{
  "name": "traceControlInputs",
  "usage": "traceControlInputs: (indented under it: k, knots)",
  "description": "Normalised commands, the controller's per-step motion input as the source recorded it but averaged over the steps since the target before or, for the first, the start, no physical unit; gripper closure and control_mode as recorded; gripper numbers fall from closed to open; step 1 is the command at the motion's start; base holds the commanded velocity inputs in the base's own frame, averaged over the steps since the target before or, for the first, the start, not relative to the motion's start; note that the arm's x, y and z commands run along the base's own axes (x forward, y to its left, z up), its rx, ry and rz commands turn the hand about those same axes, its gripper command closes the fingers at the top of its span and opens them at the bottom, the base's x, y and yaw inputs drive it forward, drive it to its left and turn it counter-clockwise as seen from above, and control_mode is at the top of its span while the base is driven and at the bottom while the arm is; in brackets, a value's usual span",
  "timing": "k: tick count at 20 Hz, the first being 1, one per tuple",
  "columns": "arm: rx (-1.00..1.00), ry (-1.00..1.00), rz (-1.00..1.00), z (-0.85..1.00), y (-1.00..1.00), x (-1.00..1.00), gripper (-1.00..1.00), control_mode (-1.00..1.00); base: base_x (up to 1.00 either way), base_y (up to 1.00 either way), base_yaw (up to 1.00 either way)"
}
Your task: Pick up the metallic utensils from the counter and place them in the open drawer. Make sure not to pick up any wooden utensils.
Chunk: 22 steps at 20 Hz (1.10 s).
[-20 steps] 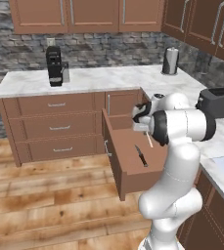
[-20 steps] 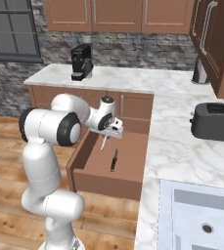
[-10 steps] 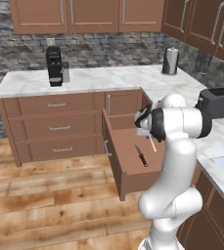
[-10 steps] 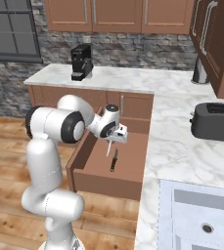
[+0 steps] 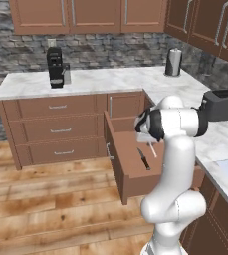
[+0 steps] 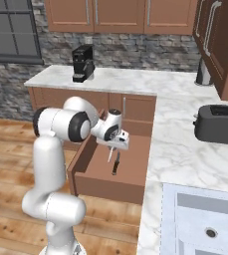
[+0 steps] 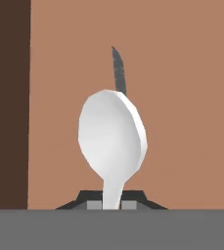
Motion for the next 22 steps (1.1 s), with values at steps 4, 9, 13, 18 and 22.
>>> traceControlInputs:
  k: [4,9,13,18,22]
  knots:
    - [0.0,0.02,0.01,-0.54,0.0,0.01,1.0,-1.0,0.0,0.0,0.0]
    - [-0.01,0.0,0.0,-0.48,0.04,0.03,1.0,-1.0,0.0,0.0,0.0]
    - [0.0,0.0,0.0,-0.35,0.08,0.11,1.0,-1.0,0.0,0.0,0.0]
    - [0.0,0.0,0.0,-0.03,0.12,0.04,1.0,-1.0,0.0,0.0,0.0]
    - [0.0,0.0,0.0,0.0,0.08,0.02,-1.0,-1.0,0.0,0.0,0.0]
